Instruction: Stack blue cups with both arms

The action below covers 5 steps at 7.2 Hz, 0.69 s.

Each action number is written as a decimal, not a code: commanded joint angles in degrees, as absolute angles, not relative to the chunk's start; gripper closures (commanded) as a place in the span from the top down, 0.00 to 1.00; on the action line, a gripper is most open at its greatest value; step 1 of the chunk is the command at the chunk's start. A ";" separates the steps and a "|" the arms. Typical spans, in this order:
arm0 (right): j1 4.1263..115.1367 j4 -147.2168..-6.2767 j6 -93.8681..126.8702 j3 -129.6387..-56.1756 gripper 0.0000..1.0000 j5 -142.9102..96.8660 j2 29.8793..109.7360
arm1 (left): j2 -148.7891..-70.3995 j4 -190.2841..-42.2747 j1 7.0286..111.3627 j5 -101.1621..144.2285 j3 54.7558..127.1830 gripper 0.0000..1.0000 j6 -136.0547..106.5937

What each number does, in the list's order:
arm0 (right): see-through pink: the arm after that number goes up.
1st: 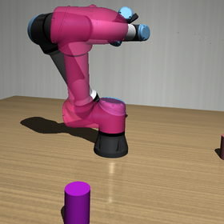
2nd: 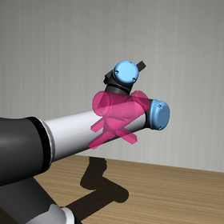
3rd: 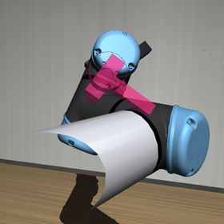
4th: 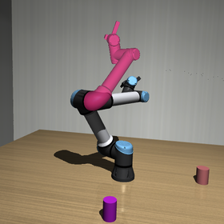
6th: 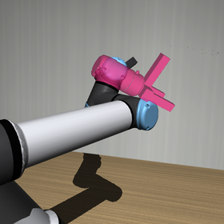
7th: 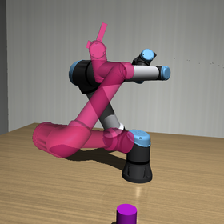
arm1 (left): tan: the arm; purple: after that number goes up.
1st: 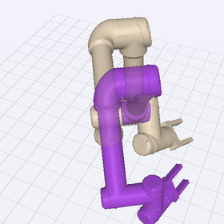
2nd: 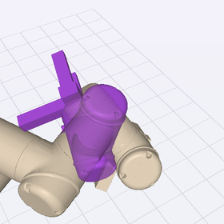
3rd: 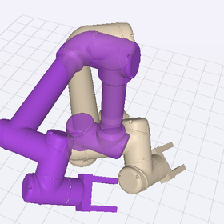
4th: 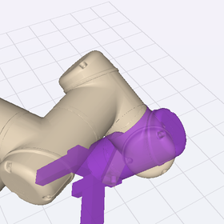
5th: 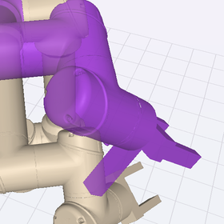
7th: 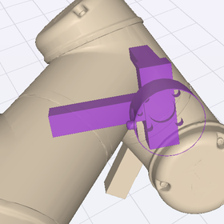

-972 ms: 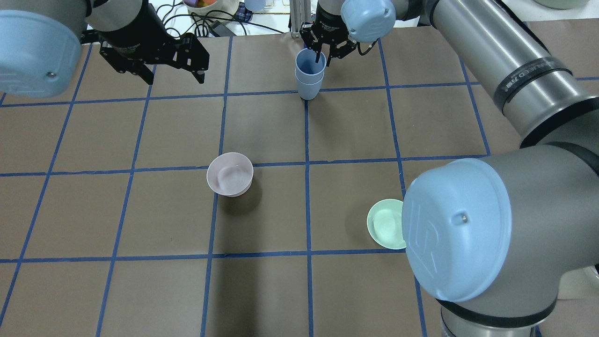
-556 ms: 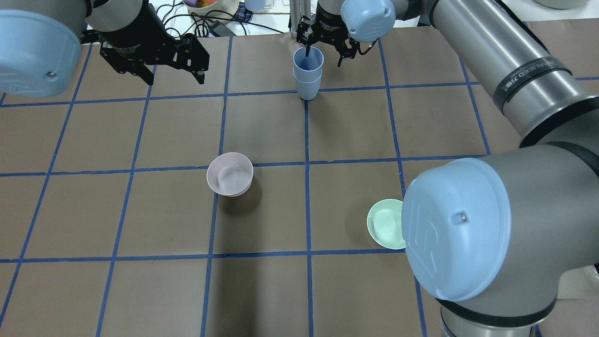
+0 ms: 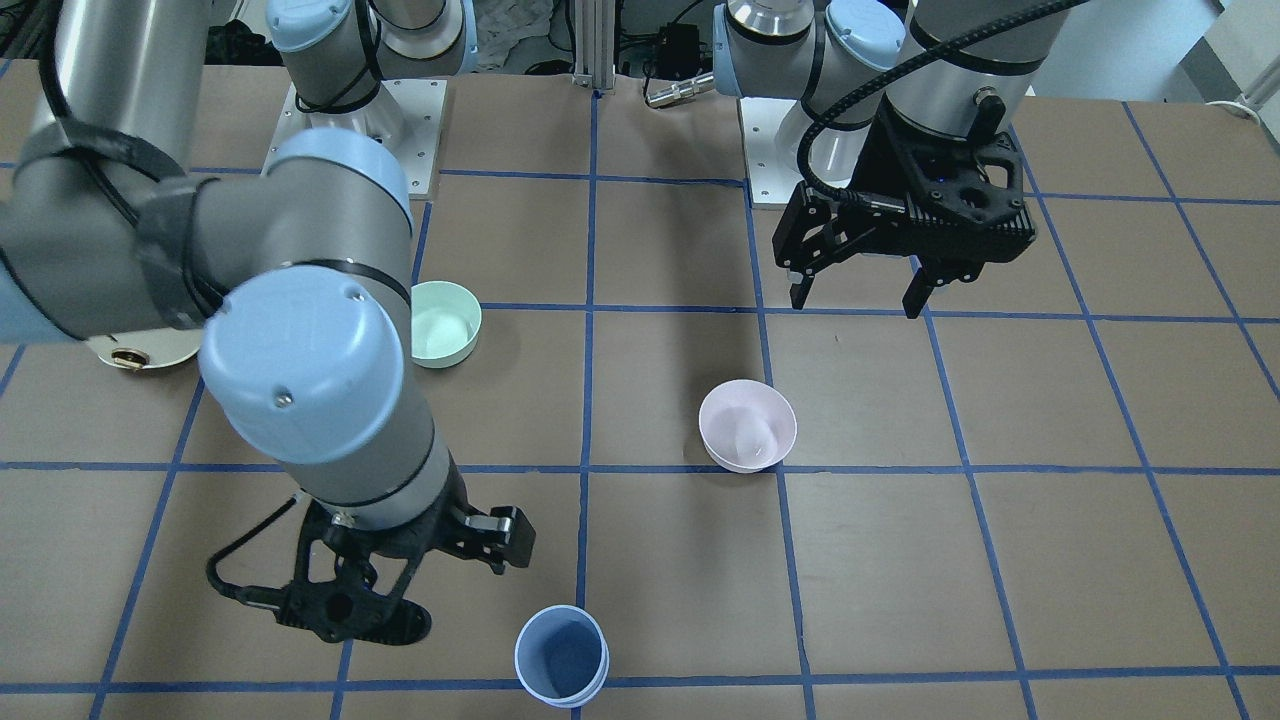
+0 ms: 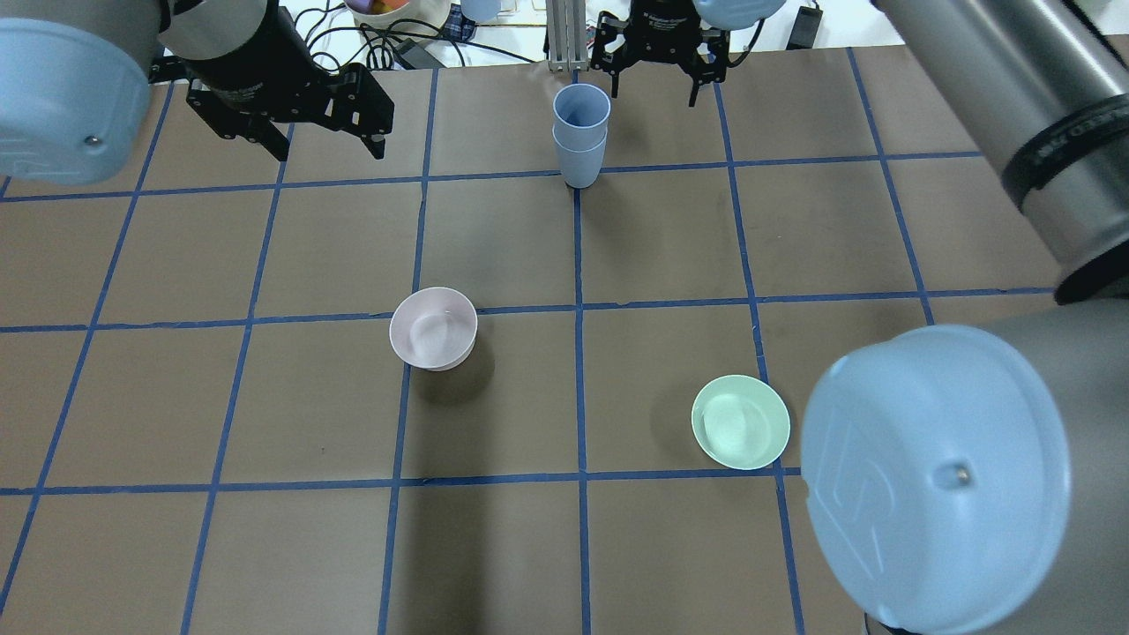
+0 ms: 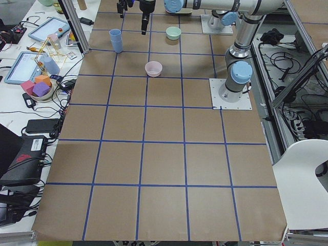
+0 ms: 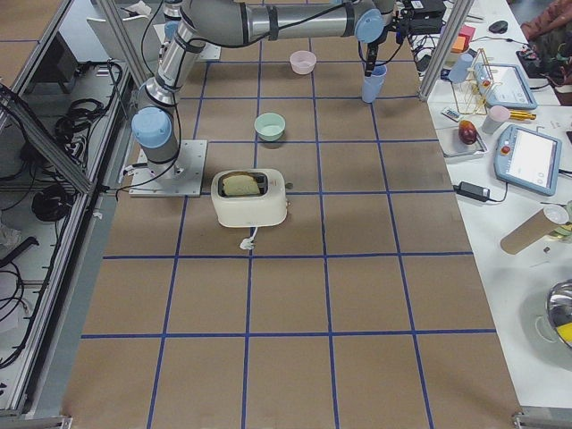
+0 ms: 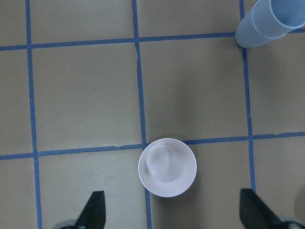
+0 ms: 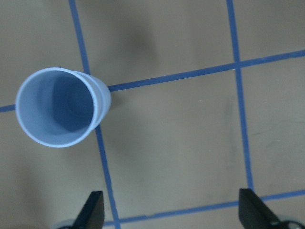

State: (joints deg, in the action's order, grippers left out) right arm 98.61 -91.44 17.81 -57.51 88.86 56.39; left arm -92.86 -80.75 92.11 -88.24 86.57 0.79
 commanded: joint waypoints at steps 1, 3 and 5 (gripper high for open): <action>93.62 -85.34 9.79 -63.59 1.00 89.12 63.95 | -92.73 -80.86 92.11 -88.24 86.57 1.00 0.79; 92.20 -86.39 6.52 -75.79 1.00 89.38 73.34 | -92.72 -80.86 92.11 -88.33 86.57 1.00 0.79; 91.67 -86.48 5.89 -83.90 1.00 89.65 82.05 | -92.64 -80.95 92.11 -88.24 86.57 1.00 0.79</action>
State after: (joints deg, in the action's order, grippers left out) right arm 92.00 -86.35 6.31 -78.92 89.55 76.97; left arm -92.70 -80.88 92.11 -88.26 86.57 0.79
